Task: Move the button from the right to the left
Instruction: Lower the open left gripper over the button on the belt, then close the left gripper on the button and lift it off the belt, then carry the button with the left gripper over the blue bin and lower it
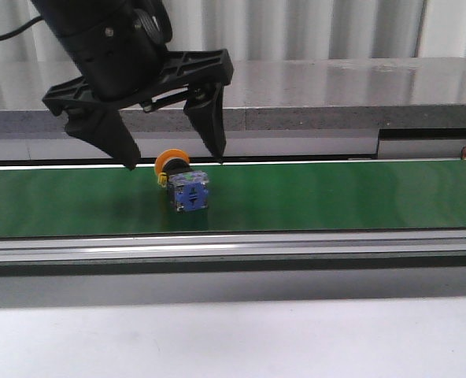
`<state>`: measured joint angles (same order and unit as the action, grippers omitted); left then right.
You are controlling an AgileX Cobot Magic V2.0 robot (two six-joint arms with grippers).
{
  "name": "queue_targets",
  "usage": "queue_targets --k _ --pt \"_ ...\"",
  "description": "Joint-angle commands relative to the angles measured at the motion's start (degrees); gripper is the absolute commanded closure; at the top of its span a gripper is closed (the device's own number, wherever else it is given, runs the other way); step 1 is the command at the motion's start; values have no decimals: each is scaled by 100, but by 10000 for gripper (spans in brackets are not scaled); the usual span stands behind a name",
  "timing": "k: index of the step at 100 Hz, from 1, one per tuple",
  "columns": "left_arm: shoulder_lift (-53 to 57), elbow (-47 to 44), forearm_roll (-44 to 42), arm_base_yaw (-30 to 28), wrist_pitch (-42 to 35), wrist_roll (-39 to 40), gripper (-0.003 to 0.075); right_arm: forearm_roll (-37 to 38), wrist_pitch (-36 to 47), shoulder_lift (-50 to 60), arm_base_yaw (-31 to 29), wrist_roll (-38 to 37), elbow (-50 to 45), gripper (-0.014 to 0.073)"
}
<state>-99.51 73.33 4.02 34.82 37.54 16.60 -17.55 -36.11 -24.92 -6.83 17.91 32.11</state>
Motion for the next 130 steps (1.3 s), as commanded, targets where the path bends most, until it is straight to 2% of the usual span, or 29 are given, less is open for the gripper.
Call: queue_targets --k 1,28,40,61,89,101,111,130 --pt "149 196 13 -103 -300 79 82 -48 381 -16 10 30 137 662" --pt "76 196 31 -175 -477 81 84 -48 381 -16 10 30 137 662" --pt "-51 196 82 -175 -414 81 146 -48 381 -16 10 30 137 662" --pt "-267 196 96 -175 -233 81 332 -48 381 -16 10 30 137 662" --pt "102 196 -73 -175 -210 81 736 -48 370 -16 10 30 137 662" --pt "664 196 -470 -212 11 81 740 -48 370 -16 10 30 137 662" --pt "1213 196 -907 -364 501 11 740 -48 370 -16 10 30 137 662" --pt "2225 174 -1133 -1155 1290 -770 740 -48 370 -16 10 30 137 662"
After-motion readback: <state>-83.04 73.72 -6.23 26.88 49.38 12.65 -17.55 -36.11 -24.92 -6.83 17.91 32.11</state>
